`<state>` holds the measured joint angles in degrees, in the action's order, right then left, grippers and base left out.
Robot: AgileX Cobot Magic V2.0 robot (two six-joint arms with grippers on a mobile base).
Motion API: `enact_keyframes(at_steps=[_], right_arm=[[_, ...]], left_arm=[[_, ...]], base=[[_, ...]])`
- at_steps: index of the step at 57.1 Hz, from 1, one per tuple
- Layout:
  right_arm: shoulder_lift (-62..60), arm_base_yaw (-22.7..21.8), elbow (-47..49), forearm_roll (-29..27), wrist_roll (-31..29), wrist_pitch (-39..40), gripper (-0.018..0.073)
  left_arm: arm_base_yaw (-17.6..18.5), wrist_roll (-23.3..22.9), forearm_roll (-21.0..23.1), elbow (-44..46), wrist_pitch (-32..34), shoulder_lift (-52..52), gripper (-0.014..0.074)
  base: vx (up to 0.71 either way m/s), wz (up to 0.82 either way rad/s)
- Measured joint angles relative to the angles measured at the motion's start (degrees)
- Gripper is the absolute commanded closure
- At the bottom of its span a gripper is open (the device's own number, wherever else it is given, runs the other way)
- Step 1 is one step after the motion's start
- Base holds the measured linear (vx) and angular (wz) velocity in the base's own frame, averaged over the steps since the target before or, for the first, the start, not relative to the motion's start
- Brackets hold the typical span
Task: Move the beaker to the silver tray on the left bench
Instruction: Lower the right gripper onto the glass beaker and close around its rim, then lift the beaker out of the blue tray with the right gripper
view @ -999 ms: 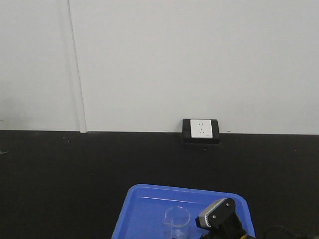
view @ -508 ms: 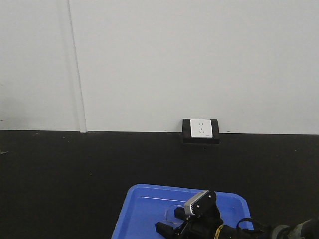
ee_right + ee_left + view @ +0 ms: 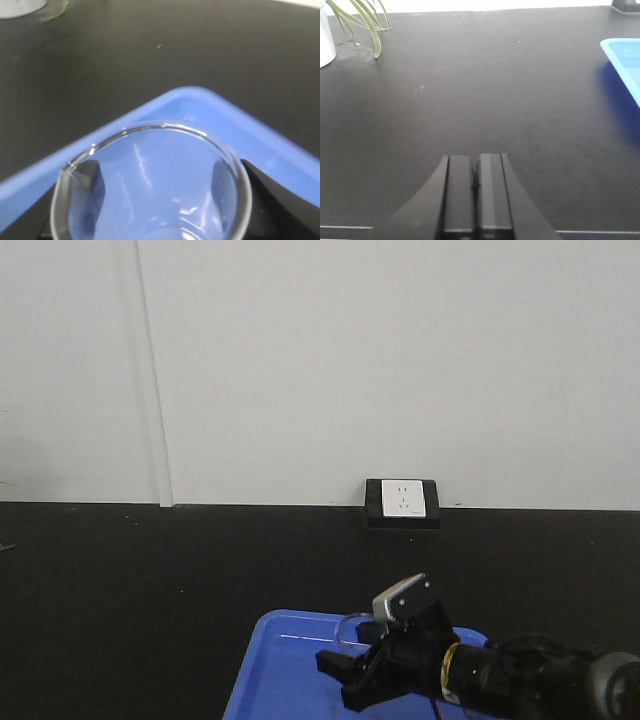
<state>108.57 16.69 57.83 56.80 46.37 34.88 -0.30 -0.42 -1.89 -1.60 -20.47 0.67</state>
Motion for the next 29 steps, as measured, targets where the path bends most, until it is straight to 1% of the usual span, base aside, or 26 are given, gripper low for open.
enact_keyframes(at_steps=[2, 3, 4, 5, 6, 9, 10, 11, 14, 17, 19, 22, 23, 25, 29], right_arm=[[-3.0, 0.0, 0.0, 3.0, 4.1, -2.8, 0.0567], [-4.2, 0.0, 0.0, 4.4, 4.9, -3.4, 0.0567], [-6.1, 0.0, -0.2, 6.5, 8.4, -5.6, 0.0567], [-7.4, 0.0, -0.3, 8.0, 9.3, -6.2, 0.0567], [-9.3, 0.0, -0.5, 10.2, 13.0, -8.2, 0.0567], [-13.8, 0.0, -1.3, 15.7, 18.5, -10.8, 0.0567], [-15.1, 0.0, -1.8, 18.1, 21.3, -12.0, 0.0567], [-16.4, 0.0, -2.0, 18.9, 23.1, -12.7, 0.0567], [-21.7, -0.1, -4.2, 26.2, 30.0, -14.4, 0.0567], [-26.5, -0.2, -6.3, 31.0, 35.7, -15.0, 0.0567], [-29.8, -0.2, -8.0, 35.5, 39.6, -15.0, 0.0567], [-35.2, -0.2, -10.4, 39.7, 45.3, -15.0, 0.0567], [-36.5, -0.2, -11.2, 40.1, 46.0, -15.0, 0.0567], [-39.7, -0.2, -13.4, 41.9, 49.4, -15.0, 0.0567], [-45.3, -0.2, -16.4, 43.2, 52.3, -15.1, 0.0567]], left_arm=[[0.0, 0.0, 0.0, 0.0, 0.0, 0.0, 0.0595], [0.0, 0.0, 0.0, 0.0, 0.0, 0.0, 0.0595], [0.0, 0.0, 0.0, 0.0, 0.0, 0.0, 0.0595], [0.0, 0.0, 0.0, 0.0, 0.0, 0.0, 0.0595], [0.0, 0.0, 0.0, 0.0, 0.0, 0.0, 0.0595], [0.0, 0.0, 0.0, 0.0, 0.0, 0.0, 0.0595], [0.0, 0.0, 0.0, 0.0, 0.0, 0.0, 0.0595], [0.0, 0.0, 0.0, 0.0, 0.0, 0.0, 0.0595], [0.0, 0.0, 0.0, 0.0, 0.0, 0.0, 0.0595], [0.0, 0.0, 0.0, 0.0, 0.0, 0.0, 0.0595], [0.0, 0.0, 0.0, 0.0, 0.0, 0.0, 0.0595], [0.0, 0.0, 0.0, 0.0, 0.0, 0.0, 0.0595], [0.0, 0.0, 0.0, 0.0, 0.0, 0.0, 0.0595], [0.0, 0.0, 0.0, 0.0, 0.0, 0.0, 0.0595], [0.0, 0.0, 0.0, 0.0, 0.0, 0.0, 0.0595]], base=[[0.00, 0.00], [0.00, 0.00], [0.00, 0.00], [0.00, 0.00], [0.00, 0.00], [0.00, 0.00], [0.00, 0.00], [0.00, 0.00], [0.00, 0.00], [0.00, 0.00], [0.00, 0.00], [0.00, 0.00], [0.00, 0.00], [0.00, 0.00], [0.00, 0.00]])
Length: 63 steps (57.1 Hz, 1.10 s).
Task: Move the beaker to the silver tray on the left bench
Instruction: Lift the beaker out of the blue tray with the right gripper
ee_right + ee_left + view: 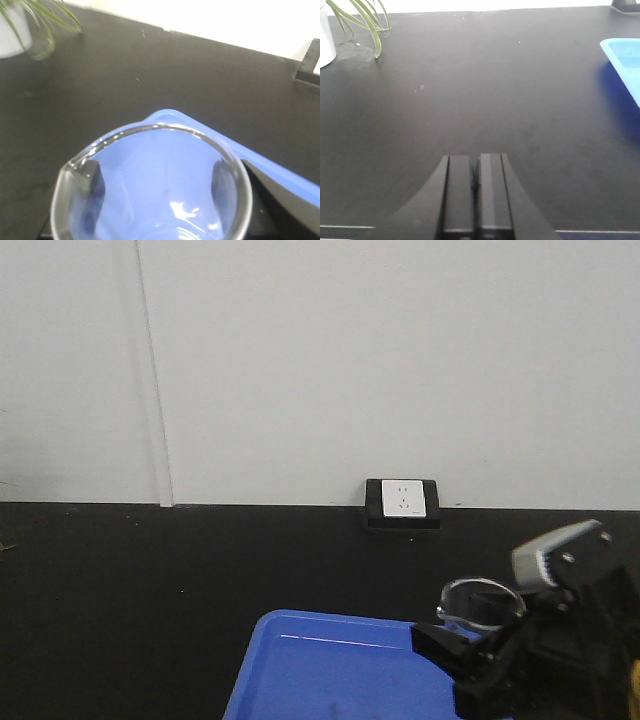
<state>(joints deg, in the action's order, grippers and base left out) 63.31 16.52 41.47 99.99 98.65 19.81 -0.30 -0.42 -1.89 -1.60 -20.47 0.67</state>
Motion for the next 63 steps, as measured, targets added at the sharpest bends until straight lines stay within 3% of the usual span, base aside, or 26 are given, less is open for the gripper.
enact_keyframes(at_steps=[25, 63], right_arm=[[-23.2, 0.0, -15.2, 0.6, 2.5, -7.6, 0.0567], [-25.7, 0.0, -16.4, 0.6, 2.5, -7.6, 0.0567]], left_arm=[[0.0, 0.0, 0.0, 0.0, 0.0, 0.0, 0.0595], [0.0, 0.0, 0.0, 0.0, 0.0, 0.0, 0.0595]], base=[[0.00, 0.00], [0.00, 0.00]])
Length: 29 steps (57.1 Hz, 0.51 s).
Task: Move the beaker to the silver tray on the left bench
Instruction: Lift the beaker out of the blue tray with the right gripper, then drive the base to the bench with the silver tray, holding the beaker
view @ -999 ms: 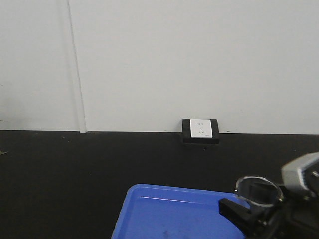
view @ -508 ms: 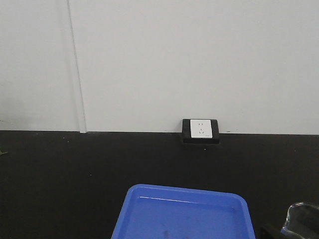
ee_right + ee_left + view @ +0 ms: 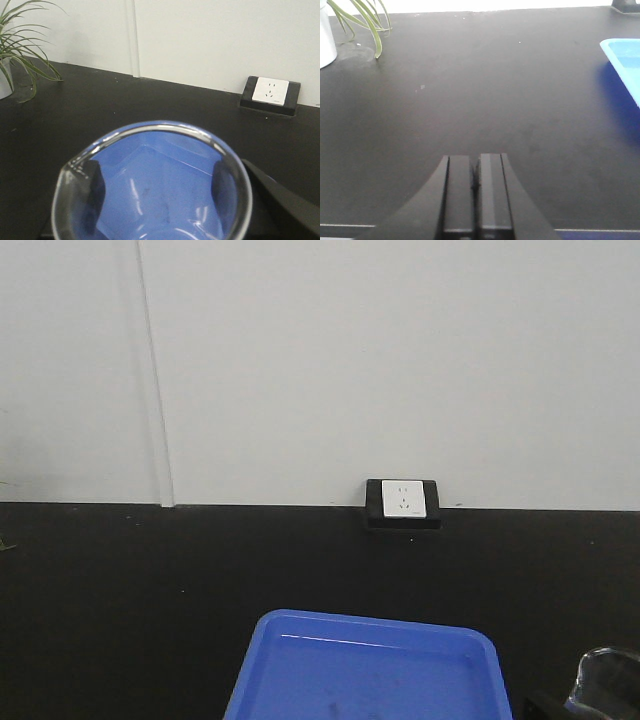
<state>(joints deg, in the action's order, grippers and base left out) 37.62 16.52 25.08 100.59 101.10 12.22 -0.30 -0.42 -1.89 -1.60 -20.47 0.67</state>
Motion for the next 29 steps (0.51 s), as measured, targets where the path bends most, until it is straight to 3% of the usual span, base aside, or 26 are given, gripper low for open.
enact_keyframes(at_steps=[29], right_arm=[[0.0, 0.0, 0.0, 0.0, 0.0, -0.1, 0.0567]], left_arm=[[0.0, 0.0, 0.0, 0.0, 0.0, 0.0, 0.0595]], base=[[-0.10, 0.02]])
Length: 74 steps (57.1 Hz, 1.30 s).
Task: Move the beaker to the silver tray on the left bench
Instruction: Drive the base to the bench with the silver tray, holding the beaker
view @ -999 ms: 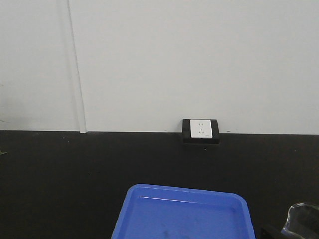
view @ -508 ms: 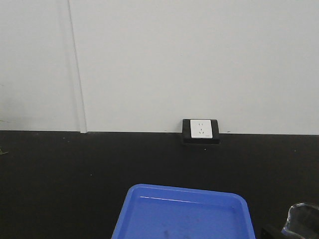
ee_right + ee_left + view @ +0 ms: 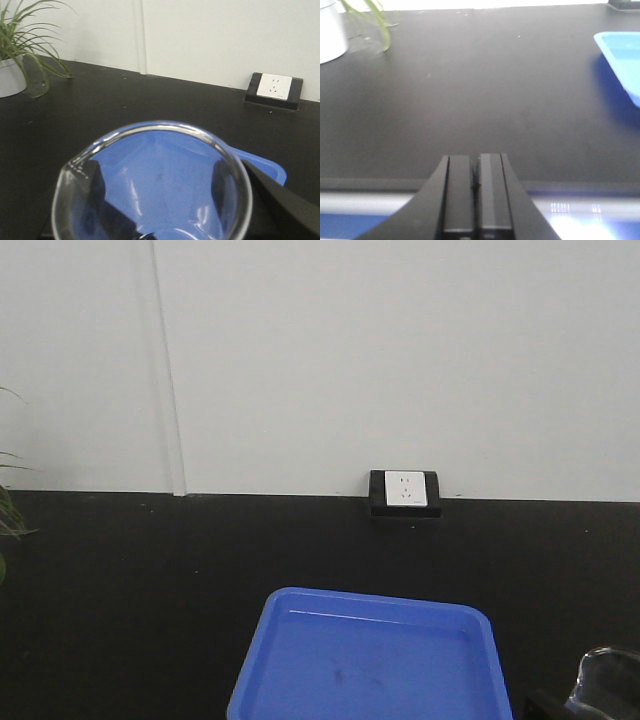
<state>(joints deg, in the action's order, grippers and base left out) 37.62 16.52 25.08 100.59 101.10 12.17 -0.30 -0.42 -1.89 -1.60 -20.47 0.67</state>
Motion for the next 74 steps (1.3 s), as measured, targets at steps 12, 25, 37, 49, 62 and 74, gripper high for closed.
enact_keyframes(at_steps=[12, 25, 37, 49, 62, 74], right_arm=[[0.0, 0.0, 0.0, 0.0, 0.0, 0.0, 0.0567], [0.0, 0.0, 0.0, 0.0, 0.0, 0.0, 0.0567], [0.0, 0.0, 0.0, 0.0, 0.0, 0.0, 0.0567], [0.0, 0.0, 0.0, 0.0, 0.0, 0.0, 0.0567], [0.0, 0.0, 0.0, 0.0, 0.0, 0.0, 0.0567], [0.0, 0.0, 0.0, 0.0, 0.0, 0.0, 0.0567]], left_arm=[[0.0, 0.0, 0.0, 0.0, 0.0, 0.0, 0.0595], [0.0, 0.0, 0.0, 0.0, 0.0, 0.0, 0.0595], [0.0, 0.0, 0.0, 0.0, 0.0, 0.0, 0.0595], [0.0, 0.0, 0.0, 0.0, 0.0, 0.0, 0.0595], [0.0, 0.0, 0.0, 0.0, 0.0, 0.0, 0.0595], [0.0, 0.0, 0.0, 0.0, 0.0, 0.0, 0.0595]], base=[[-0.25, 0.24], [-0.28, 0.35], [-0.31, 0.40], [-0.34, 0.42], [-0.35, 0.44], [-0.36, 0.49]])
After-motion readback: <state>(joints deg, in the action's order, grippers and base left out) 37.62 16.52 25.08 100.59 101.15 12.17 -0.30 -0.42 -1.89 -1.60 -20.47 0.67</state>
